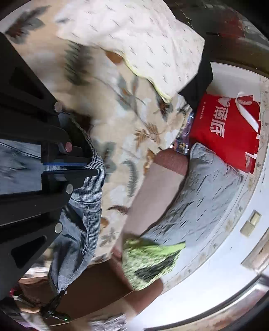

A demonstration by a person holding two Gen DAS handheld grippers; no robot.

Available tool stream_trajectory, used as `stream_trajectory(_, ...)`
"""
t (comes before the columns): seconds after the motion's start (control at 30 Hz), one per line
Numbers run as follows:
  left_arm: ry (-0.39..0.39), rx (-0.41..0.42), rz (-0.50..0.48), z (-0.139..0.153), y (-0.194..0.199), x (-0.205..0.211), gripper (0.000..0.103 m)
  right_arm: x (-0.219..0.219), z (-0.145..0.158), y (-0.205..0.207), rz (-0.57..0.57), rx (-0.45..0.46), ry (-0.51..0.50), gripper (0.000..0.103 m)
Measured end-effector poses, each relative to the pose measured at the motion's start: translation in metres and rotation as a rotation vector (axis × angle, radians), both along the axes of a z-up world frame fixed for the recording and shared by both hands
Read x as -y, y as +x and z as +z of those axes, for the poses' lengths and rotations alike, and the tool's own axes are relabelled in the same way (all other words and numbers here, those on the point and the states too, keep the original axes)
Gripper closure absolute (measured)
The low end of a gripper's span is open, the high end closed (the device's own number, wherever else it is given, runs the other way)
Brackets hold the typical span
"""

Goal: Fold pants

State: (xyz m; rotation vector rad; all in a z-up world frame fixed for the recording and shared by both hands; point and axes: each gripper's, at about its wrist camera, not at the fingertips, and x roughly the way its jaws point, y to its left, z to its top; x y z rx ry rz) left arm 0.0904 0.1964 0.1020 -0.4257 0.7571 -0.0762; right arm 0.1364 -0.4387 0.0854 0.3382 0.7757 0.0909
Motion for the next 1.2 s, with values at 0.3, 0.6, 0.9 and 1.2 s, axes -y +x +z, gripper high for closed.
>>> stream_trajectory(0.3, -0.011, -0.295, -0.043, -0.081, -0.091, -0.034, 0.098, 0.018, -0.132, -0.129, 0.085, -0.298, 0.151, 0.081)
stream_trajectory(0.6, 0.057, -0.180, -0.036, -0.047, -0.079, -0.005, 0.057, 0.052, -0.091, -0.114, -0.058, -0.187, 0.252, 0.039)
stream_trajectory(0.9, 0.110, -0.382, -0.063, -0.138, -0.031, 0.040, 0.057, 0.009, -0.118, -0.030, -0.010, -0.391, 0.117, 0.088)
stream_trajectory(1.2, 0.104, -0.367, -0.079, -0.153, -0.033, 0.032, 0.057, -0.013, -0.007, -0.062, -0.085, 0.001, -0.132, 0.090)
